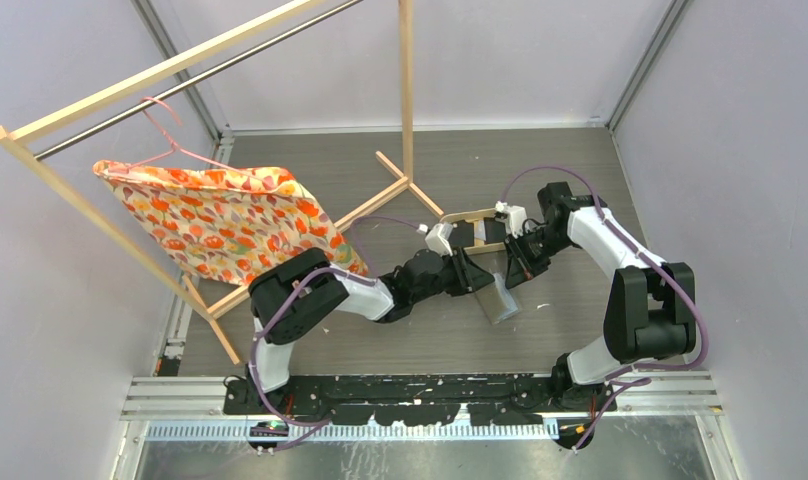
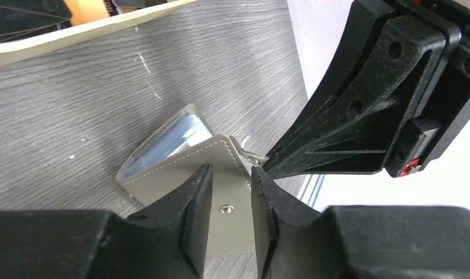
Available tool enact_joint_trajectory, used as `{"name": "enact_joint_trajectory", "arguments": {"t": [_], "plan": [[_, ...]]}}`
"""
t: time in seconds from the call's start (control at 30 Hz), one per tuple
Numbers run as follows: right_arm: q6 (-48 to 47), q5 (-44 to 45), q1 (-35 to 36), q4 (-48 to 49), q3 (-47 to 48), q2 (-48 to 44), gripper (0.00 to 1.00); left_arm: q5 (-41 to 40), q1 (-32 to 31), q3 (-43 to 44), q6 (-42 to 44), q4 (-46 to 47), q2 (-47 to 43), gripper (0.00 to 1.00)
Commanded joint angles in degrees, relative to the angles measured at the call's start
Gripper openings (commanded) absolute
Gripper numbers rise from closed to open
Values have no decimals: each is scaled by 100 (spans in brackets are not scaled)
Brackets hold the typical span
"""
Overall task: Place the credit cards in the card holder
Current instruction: Close the card holder at the center of the board.
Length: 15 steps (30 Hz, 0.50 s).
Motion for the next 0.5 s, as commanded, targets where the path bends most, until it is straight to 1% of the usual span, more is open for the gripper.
{"name": "enact_joint_trajectory", "arguments": {"t": [0.0, 0.1, 0.13, 0.27, 0.47], "plan": [[-131, -296, -17, -148, 246, -196, 1, 247, 25, 462, 208, 61, 170, 26], [-148, -342, -48, -151, 239, -202, 1, 270, 33, 618, 163, -65, 399, 12], [-154, -356, -63, -150, 231, -205, 1, 271, 28, 657, 151, -171, 446, 9], [-160, -329, -96, -155, 239, -192, 1, 298, 19, 719, 132, -357, 590, 5], [-378, -530, -101, -324, 238, -54, 1, 362, 4, 851, 44, -425, 882, 4]]}}
